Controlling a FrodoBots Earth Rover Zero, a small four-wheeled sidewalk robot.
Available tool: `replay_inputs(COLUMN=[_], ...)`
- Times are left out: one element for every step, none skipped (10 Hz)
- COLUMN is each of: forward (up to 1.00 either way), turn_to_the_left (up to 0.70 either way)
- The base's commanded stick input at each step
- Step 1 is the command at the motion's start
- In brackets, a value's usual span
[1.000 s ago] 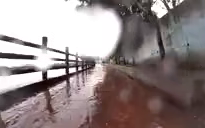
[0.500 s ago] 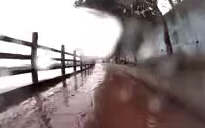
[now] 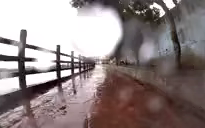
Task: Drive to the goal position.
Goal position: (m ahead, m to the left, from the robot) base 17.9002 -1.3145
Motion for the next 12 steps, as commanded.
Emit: replay_inputs(forward=[1.00, 1.00, 1.00, 1.00, 1.00, 1.00, 1.00, 1.00, 1.00, 1.00, 1.00, 1.00], turn_to_the_left=[0.00, 0.00, 0.00, 0.00, 0.00, 0.00, 0.00, 0.00, 0.00, 0.00, 0.00, 0.04])
